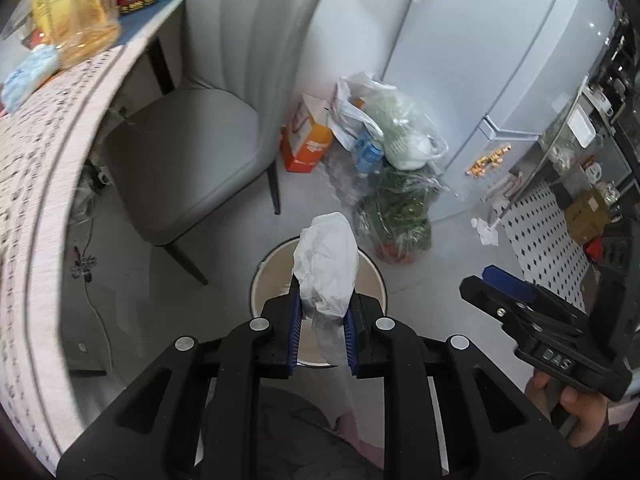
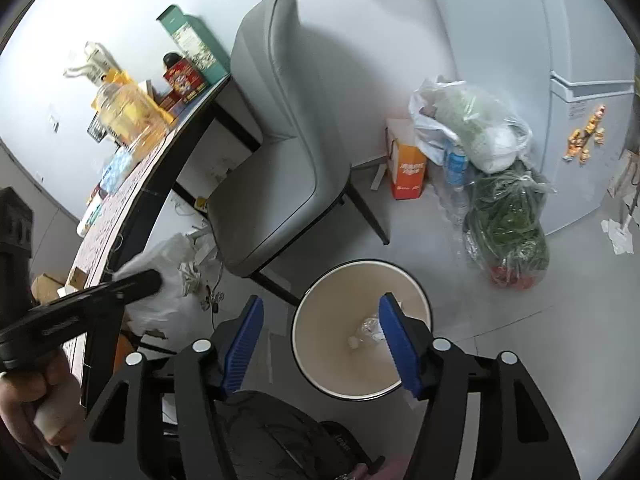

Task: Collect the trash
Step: 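Carry both tissues over the trash bin and open both tools, then move both tools back over the table toward the crumpled foil paper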

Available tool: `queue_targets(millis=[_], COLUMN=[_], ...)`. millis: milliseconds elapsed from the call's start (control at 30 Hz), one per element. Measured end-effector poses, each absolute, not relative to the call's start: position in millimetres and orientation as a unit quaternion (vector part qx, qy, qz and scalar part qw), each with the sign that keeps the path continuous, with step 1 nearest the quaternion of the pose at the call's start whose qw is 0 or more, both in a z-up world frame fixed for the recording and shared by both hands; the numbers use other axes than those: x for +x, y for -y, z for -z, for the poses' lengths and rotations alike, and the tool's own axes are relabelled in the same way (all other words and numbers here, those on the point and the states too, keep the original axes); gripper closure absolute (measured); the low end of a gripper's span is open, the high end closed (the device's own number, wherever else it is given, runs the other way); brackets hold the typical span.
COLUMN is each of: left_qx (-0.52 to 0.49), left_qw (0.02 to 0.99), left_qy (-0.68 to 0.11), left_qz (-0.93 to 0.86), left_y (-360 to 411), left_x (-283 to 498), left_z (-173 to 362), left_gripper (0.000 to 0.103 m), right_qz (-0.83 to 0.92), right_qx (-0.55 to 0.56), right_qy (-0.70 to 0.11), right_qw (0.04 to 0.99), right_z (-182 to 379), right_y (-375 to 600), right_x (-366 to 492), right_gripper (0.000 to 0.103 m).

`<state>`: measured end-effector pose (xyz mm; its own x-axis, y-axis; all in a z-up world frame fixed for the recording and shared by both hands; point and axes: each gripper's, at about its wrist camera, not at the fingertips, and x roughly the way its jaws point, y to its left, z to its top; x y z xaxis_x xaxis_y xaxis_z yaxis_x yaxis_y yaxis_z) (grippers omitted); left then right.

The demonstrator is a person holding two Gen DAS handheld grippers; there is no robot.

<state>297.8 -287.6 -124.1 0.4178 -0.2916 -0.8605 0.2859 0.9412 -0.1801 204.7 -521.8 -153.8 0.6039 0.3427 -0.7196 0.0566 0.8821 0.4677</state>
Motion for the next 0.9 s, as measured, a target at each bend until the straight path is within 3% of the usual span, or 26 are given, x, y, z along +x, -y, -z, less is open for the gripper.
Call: queue_targets(millis=[33, 67, 100, 167, 300, 467, 567, 900], left_qx=[-0.006, -0.008, -0.008, -0.015, -0.010, -0.025, -0.045, -0.083], left_qw=[0.840, 0.839, 0.840, 0.849, 0.854, 0.870, 0.878, 0.915], left_qy=[-0.512, -0.513, -0.511, -0.495, -0.491, -0.472, -0.459, -0.384], left_qz=[0.177, 0.182, 0.181, 0.185, 0.173, 0.142, 0.131, 0.094], left_y=[292.3, 296.4, 299.5, 299.8, 290.1, 255.5, 232.8, 175.9], left_x=[300.2, 302.3, 303.4, 300.6, 297.4, 285.4, 276.0, 238.3], left_z=[125.3, 126.1, 126.0, 122.1, 114.7, 99.5, 86.8, 35.1], left_gripper=[0.081, 0.064, 0.035, 0.021, 0.015, 0.011, 0.010, 0.006], right_qz=[-0.078, -0.076, -0.074, -0.072, -0.075, -0.063, -0.058, -0.074], right_qx=[0.230, 0.231, 0.233, 0.235, 0.234, 0.227, 0.222, 0.185], right_qy=[-0.435, -0.434, -0.434, -0.432, -0.429, -0.410, -0.395, -0.365], right_qw=[0.867, 0.867, 0.867, 0.868, 0.869, 0.881, 0.890, 0.910], right_z=[152.8, 152.2, 151.6, 150.0, 146.4, 135.9, 127.0, 87.7], right_y=[525.8, 528.5, 531.2, 534.4, 531.8, 523.7, 517.0, 475.1], right_x=[202.9, 201.7, 200.2, 198.6, 196.2, 193.9, 192.2, 187.4], right_gripper=[0.041, 0.040, 0.040, 0.039, 0.037, 0.015, 0.008, 0.008])
